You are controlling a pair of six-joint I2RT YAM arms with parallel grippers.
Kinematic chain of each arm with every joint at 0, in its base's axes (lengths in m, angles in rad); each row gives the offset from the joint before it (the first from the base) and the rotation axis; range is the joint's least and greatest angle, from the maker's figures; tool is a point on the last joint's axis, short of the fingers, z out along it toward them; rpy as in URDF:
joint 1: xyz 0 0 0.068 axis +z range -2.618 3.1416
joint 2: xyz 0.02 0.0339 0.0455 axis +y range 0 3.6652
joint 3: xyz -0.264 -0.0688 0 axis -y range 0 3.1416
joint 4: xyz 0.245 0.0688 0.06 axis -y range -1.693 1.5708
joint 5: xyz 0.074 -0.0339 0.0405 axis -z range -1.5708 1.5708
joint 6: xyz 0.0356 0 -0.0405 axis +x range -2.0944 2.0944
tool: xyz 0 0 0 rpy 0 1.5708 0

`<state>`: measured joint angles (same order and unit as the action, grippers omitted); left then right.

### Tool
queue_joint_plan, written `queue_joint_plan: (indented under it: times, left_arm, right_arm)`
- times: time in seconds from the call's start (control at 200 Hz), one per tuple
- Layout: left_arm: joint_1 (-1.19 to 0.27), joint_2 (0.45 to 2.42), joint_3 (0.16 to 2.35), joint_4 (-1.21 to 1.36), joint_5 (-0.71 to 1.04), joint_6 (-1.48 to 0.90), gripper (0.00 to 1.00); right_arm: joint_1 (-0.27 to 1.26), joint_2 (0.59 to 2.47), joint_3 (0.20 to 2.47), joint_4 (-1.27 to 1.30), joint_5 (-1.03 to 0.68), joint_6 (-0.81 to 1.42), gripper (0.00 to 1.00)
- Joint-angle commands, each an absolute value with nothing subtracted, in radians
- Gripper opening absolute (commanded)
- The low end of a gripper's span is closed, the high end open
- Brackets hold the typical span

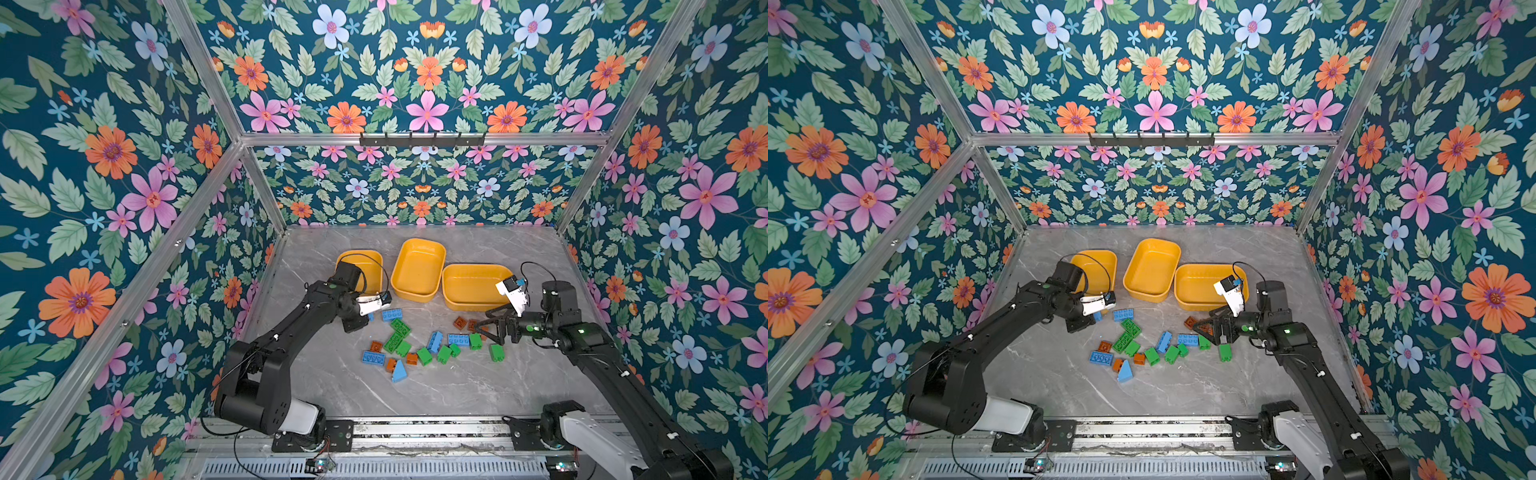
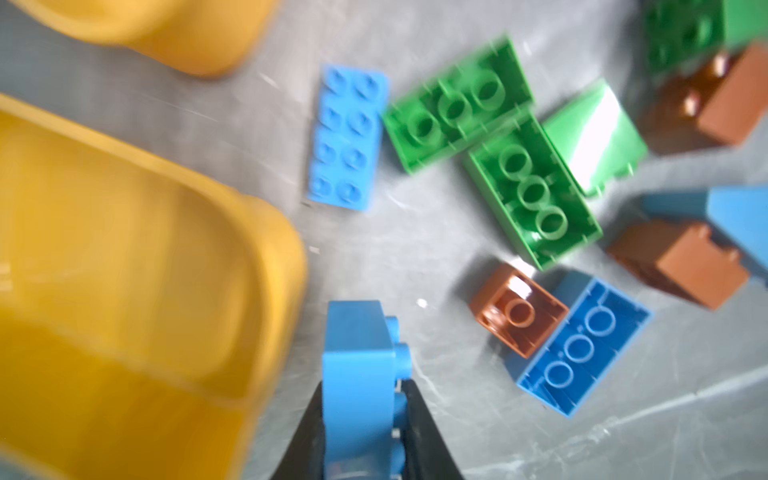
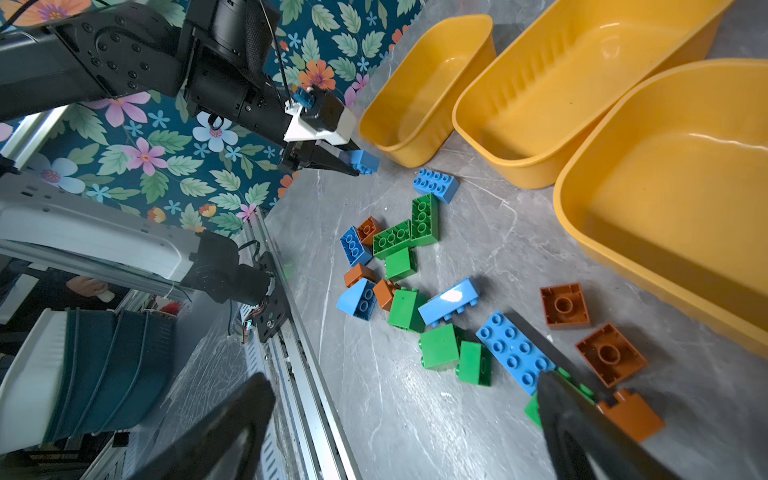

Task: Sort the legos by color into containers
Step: 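Carry blue brick into the yellow bin nearest left gripper and release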

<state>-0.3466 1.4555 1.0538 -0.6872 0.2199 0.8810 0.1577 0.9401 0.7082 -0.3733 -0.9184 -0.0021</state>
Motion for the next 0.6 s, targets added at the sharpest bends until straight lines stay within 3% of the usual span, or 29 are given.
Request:
queue_joint_plan:
  times: [0.0, 0.285, 0.595]
  left_arm:
    - [-0.332, 1.502, 1.163, -0.702, 0.172, 0.723, 0.13]
    - [-0.277, 1.7, 1.3, -0.465, -0.036, 0.458, 0.11]
    - [-0.258, 1.911, 1.425, -0.342, -0.195, 0.178, 0.19]
  right_arm:
    - [0.158, 0.953, 0.724, -0.316, -0.957, 0.033, 0.99]
    - [0.158, 0.971, 0.744, -0.3, -0.951, 0.038, 0.99]
    - [0.158, 0.973, 0.742, -0.307, -0.924, 0.047, 0.99]
